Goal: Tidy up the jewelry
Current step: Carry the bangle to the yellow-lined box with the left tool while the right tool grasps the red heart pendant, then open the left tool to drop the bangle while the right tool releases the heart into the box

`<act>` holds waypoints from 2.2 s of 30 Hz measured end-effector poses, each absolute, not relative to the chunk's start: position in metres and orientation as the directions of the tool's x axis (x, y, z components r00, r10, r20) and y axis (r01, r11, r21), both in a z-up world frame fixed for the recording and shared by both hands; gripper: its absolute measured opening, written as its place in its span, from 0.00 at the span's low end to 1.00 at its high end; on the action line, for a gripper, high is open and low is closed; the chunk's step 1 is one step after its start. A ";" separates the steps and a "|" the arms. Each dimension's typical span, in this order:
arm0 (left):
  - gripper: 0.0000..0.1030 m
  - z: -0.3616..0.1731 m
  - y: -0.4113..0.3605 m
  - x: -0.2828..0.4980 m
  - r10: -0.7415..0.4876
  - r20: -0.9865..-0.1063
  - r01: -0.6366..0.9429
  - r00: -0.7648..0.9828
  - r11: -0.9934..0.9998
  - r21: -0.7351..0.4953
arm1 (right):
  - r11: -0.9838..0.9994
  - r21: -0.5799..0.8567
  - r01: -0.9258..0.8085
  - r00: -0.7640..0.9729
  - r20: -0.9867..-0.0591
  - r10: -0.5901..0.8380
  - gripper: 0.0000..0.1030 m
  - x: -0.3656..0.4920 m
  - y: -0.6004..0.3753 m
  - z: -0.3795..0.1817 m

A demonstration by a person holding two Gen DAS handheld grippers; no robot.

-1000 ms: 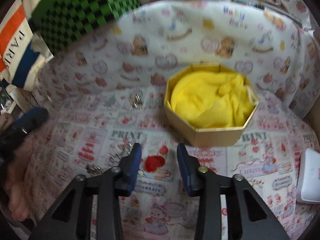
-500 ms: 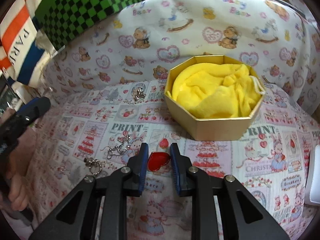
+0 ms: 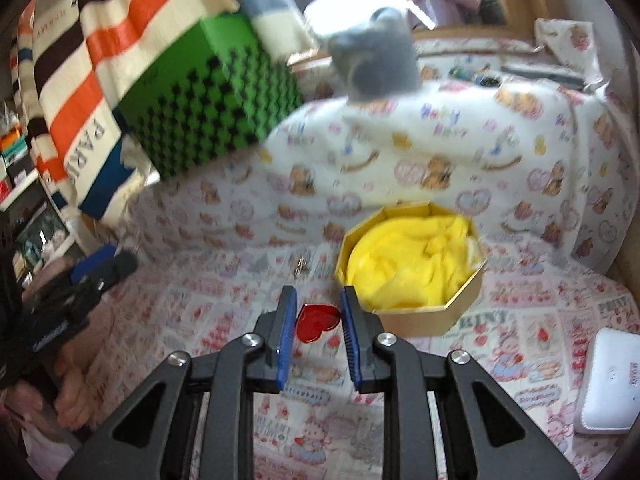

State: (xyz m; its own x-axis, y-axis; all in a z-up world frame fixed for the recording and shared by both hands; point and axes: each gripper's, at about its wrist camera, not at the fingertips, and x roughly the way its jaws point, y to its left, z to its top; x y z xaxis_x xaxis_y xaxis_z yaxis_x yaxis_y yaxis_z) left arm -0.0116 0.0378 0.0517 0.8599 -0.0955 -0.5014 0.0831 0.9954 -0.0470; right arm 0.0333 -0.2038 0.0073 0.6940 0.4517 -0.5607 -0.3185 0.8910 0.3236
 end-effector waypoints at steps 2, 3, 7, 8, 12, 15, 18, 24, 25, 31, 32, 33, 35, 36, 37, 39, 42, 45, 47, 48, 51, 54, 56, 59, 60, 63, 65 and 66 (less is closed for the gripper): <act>0.61 0.063 0.035 -0.016 -0.122 -0.482 0.097 0.868 0.992 -0.076 | 0.904 0.314 -0.289 0.717 -0.554 0.422 0.20 0.038 -0.209 0.012; 0.61 0.070 0.031 -0.017 -0.117 -0.469 0.095 0.875 0.993 -0.070 | 0.907 0.320 -0.274 0.723 -0.554 0.413 0.20 0.041 -0.212 0.016; 0.61 0.093 0.011 -0.010 -0.139 -0.458 0.120 0.878 0.990 -0.071 | 0.906 0.347 -0.241 0.736 -0.543 0.404 0.20 0.056 -0.222 0.028; 0.61 0.097 0.005 -0.007 -0.149 -0.457 0.130 0.877 0.989 -0.073 | 0.908 0.346 -0.236 0.740 -0.541 0.399 0.20 0.060 -0.223 0.029; 0.61 0.107 -0.022 0.015 -0.198 -0.462 0.184 0.864 0.980 -0.077 | 0.901 0.388 -0.193 0.753 -0.530 0.390 0.20 0.077 -0.238 0.024; 0.61 0.103 -0.039 0.035 -0.240 -0.484 0.216 0.841 0.971 -0.105 | 0.889 0.436 -0.142 0.768 -0.518 0.377 0.20 0.088 -0.254 0.008; 0.61 0.091 -0.052 0.055 -0.260 -0.529 0.223 0.807 0.965 -0.136 | 0.878 0.461 -0.128 0.758 -0.526 0.386 0.20 0.099 -0.267 -0.009; 0.61 0.060 -0.071 0.089 -0.282 -0.619 0.203 0.733 0.959 -0.196 | 0.849 0.508 -0.142 0.713 -0.542 0.444 0.21 0.113 -0.277 -0.025; 0.61 0.056 -0.075 0.094 -0.274 -0.634 0.199 0.723 0.962 -0.190 | 0.843 0.519 -0.140 0.708 -0.543 0.452 0.21 0.114 -0.279 -0.027; 0.61 0.042 -0.088 0.108 -0.227 -0.670 0.167 0.707 0.974 -0.153 | 0.835 0.536 -0.121 0.719 -0.533 0.446 0.26 0.109 -0.292 -0.025; 0.61 0.039 -0.089 0.111 -0.234 -0.676 0.168 0.699 0.972 -0.164 | 0.828 0.549 -0.117 0.719 -0.528 0.452 0.28 0.109 -0.295 -0.025; 0.61 0.037 -0.090 0.113 -0.243 -0.682 0.169 0.690 0.970 -0.175 | 0.817 0.565 -0.116 0.714 -0.524 0.464 0.28 0.108 -0.297 -0.026; 0.61 0.033 -0.092 0.116 -0.264 -0.688 0.177 0.676 0.965 -0.196 | 0.804 0.585 -0.109 0.708 -0.522 0.476 0.28 0.107 -0.303 -0.026; 0.61 0.031 -0.095 0.118 -0.274 -0.689 0.182 0.671 0.962 -0.205 | 0.804 0.587 -0.096 0.712 -0.524 0.468 0.30 0.107 -0.306 -0.026; 0.61 0.029 -0.097 0.119 -0.283 -0.690 0.187 0.666 0.959 -0.213 | 0.805 0.588 -0.077 0.719 -0.527 0.454 0.33 0.107 -0.309 -0.026; 0.61 0.026 -0.101 0.123 -0.311 -0.690 0.202 0.654 0.950 -0.236 | 0.807 0.590 -0.029 0.732 -0.537 0.419 0.36 0.107 -0.316 -0.027; 0.61 0.019 -0.106 0.129 -0.335 -0.703 0.210 0.628 0.942 -0.261 | 0.813 0.581 0.037 0.750 -0.554 0.362 0.39 0.104 -0.331 -0.030; 0.61 0.012 -0.110 0.134 -0.352 -0.714 0.206 0.605 0.935 -0.287 | 0.829 0.554 0.080 0.768 -0.565 0.303 0.42 0.101 -0.341 -0.029; 0.61 0.011 -0.107 0.135 -0.384 -0.694 0.210 0.609 0.922 -0.327 | 0.837 0.539 0.089 0.770 -0.571 0.286 0.43 0.101 -0.345 -0.029; 0.61 0.012 -0.107 0.134 -0.412 -0.677 0.230 0.610 0.909 -0.346 | 0.836 0.541 0.090 0.768 -0.573 0.288 0.43 0.101 -0.347 -0.029; 0.68 0.020 -0.108 0.125 -0.454 -0.636 0.296 0.624 0.891 -0.346 | 0.833 0.547 0.087 0.763 -0.574 0.298 0.43 0.099 -0.347 -0.030; 0.72 0.034 -0.107 0.112 -0.418 -0.609 0.304 0.674 0.909 -0.287 | 0.851 0.520 0.076 0.771 -0.571 0.280 0.46 0.098 -0.341 -0.026; 0.72 0.043 -0.100 0.105 -0.398 -0.605 0.293 0.689 0.917 -0.270 | 0.864 0.498 0.068 0.779 -0.568 0.266 0.47 0.098 -0.329 -0.021; 0.72 0.058 -0.087 0.089 -0.366 -0.574 0.287 0.733 0.931 -0.227 | 0.881 0.471 0.046 0.789 -0.558 0.258 0.50 0.090 -0.319 -0.016; 0.73 0.064 -0.081 0.081 -0.351 -0.558 0.283 0.752 0.936 -0.207 | 0.886 0.462 0.037 0.791 -0.555 0.257 0.50 0.092 -0.310 -0.012; 0.79 0.074 -0.065 0.062 -0.329 -0.524 0.280 0.786 0.944 -0.173 | 0.912 0.409 -0.005 0.806 -0.539 0.246 0.56 0.084 -0.293 0.000; 0.82 0.076 -0.056 0.048 -0.302 -0.500 0.270 0.812 0.953 -0.137 | 0.930 0.365 -0.035 0.817 -0.526 0.237 0.59 0.079 -0.282 0.008; 0.82 0.076 -0.050 0.041 -0.274 -0.488 0.252 0.829 0.961 -0.111 | 0.937 0.345 -0.048 0.819 -0.523 0.235 0.60 0.076 -0.276 0.012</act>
State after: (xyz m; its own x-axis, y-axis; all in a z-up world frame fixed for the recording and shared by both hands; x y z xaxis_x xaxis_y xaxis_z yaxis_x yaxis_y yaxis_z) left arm 0.0412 -0.0498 0.0759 0.8285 -0.2739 -0.4883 0.2523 0.9612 -0.1112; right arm 0.0762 -0.2762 0.0119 0.8194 0.2345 -0.5231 -0.0479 0.9373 0.3452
